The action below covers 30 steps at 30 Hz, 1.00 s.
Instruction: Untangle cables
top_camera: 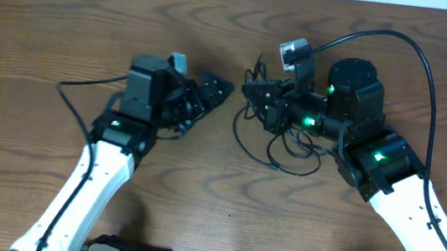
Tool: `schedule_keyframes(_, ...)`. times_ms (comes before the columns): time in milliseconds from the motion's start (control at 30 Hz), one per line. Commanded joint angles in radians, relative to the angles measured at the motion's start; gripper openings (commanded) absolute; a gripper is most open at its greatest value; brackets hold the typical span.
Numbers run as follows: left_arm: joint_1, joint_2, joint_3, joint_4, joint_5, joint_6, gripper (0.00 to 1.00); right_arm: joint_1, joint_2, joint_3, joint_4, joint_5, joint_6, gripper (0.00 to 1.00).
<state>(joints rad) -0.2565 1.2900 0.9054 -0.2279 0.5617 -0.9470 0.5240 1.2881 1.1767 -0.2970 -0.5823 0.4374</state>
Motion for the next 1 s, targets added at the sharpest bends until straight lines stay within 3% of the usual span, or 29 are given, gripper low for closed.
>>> schedule_keyframes(0, -0.014, 0.084, -0.005, 0.034, -0.055, -0.144, 0.97, 0.007, -0.002, 0.007, 0.004, -0.122, 0.018, 0.01)
schedule_keyframes(100, -0.037, 0.166, -0.005, 0.128, 0.012, -0.151, 0.86, 0.007, -0.002, 0.007, 0.004, -0.136, 0.018, 0.01)
schedule_keyframes(267, -0.077, 0.288, -0.005, 0.318, 0.108, -0.208, 0.80, 0.007, -0.002, 0.007, -0.007, -0.135, 0.018, 0.01)
schedule_keyframes(300, -0.082, 0.304, -0.005, 0.345, 0.108, -0.220, 0.72, 0.007, -0.002, 0.007, -0.015, -0.135, 0.018, 0.01)
schedule_keyframes(400, -0.083, 0.328, -0.005, 0.367, 0.108, -0.222, 0.35, 0.007, -0.002, 0.007, -0.045, -0.134, 0.003, 0.01)
schedule_keyframes(533, -0.082, 0.332, -0.005, 0.323, 0.101, -0.190, 0.08, 0.007, -0.002, 0.007, -0.092, -0.094, -0.039, 0.01)
schedule_keyframes(667, -0.069, 0.327, -0.005, 0.307, 0.118, -0.163, 0.08, 0.007, -0.002, 0.007, -0.211, 0.142, -0.042, 0.02)
schedule_keyframes(767, -0.026, 0.306, -0.005, 0.308, 0.185, -0.143, 0.07, 0.007, -0.002, 0.007, -0.338, 0.388, -0.042, 0.15)
schedule_keyframes(867, 0.038, 0.270, -0.004, 0.307, 0.257, -0.099, 0.08, 0.006, -0.002, 0.007, -0.451, 0.575, -0.042, 0.19)
schedule_keyframes(900, 0.067, 0.253, -0.004, 0.307, 0.283, -0.097, 0.08, 0.006, -0.001, 0.007, -0.485, 0.628, -0.041, 0.26)
schedule_keyframes(967, 0.120, 0.214, -0.004, 0.308, 0.327, -0.097, 0.08, 0.006, -0.001, 0.007, -0.534, 0.692, -0.042, 0.54)
